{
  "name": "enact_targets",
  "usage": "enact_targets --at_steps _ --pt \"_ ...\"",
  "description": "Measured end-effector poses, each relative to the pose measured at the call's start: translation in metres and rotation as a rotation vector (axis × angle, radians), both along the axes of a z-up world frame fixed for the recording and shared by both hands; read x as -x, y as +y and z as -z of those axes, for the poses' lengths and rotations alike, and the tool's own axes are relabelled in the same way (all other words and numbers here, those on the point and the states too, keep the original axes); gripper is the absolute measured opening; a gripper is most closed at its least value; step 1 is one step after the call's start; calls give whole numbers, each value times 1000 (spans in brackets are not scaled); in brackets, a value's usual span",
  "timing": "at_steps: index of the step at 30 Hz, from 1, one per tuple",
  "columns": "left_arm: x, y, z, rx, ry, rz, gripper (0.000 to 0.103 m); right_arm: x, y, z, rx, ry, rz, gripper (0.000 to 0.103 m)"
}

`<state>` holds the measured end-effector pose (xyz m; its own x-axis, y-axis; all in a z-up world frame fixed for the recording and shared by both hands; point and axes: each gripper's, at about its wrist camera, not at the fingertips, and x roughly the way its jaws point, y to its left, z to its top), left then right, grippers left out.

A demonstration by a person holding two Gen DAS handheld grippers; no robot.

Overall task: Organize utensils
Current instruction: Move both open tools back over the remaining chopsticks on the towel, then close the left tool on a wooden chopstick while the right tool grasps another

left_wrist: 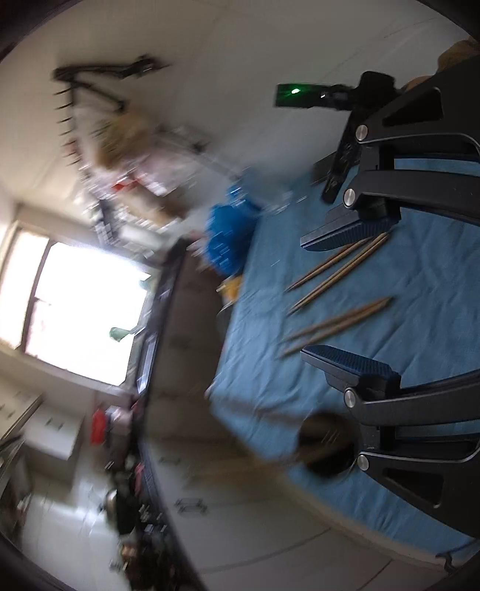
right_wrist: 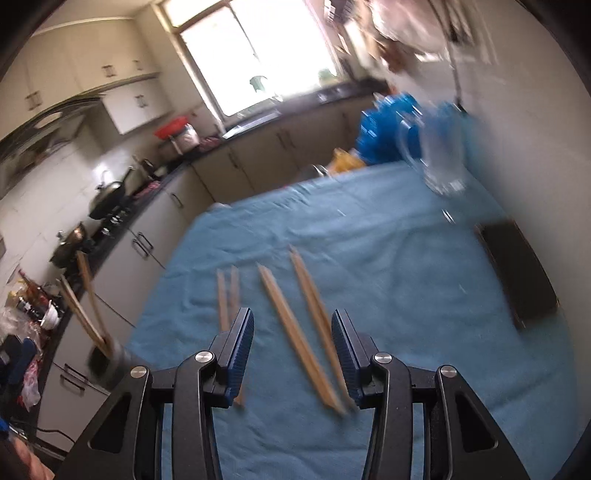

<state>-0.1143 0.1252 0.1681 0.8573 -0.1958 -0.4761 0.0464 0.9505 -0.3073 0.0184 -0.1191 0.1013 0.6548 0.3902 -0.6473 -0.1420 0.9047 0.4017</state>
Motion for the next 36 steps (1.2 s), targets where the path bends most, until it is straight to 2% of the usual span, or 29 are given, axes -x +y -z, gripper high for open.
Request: enact_targets --at_steps 2,5,7,9,14,20,21,22,25,29,31,36 --pt "-15 -17 17 -14 59 37 52 3 -13 16 2 35 5 47" --pt "-37 -29 40 -35 132 37 52 3 -23 30 -7 68 -4 47" --pt "-48 -32 54 -43 166 23 49 2 -27 39 -12 84 -17 47" --pt "-64 -34 68 -44 203 20 41 -1 -30 47 -12 92 -30 47" --pt "-110 -30 95 -36 289 -37 28 -19 -26 60 10 111 -62 47" --pt "-152 -21 126 -24 378 -107 24 -46 -7 73 41 122 -134 47" --pt "-157 -19 130 -26 391 -114 23 -51 -2 75 54 119 -146 44" --pt "-161 -17 134 -28 400 -121 22 -54 1 76 68 115 -153 38" --pt "-173 -11 142 -18 428 -135 17 -68 10 81 108 113 -173 32" --pt "-183 -10 153 -12 445 -138 12 -87 19 89 130 123 -185 30" --pt "-185 -12 153 -27 442 -131 12 -94 22 94 147 136 -190 30" --pt "-188 -10 152 -11 441 -125 12 -99 30 95 182 122 -200 30"
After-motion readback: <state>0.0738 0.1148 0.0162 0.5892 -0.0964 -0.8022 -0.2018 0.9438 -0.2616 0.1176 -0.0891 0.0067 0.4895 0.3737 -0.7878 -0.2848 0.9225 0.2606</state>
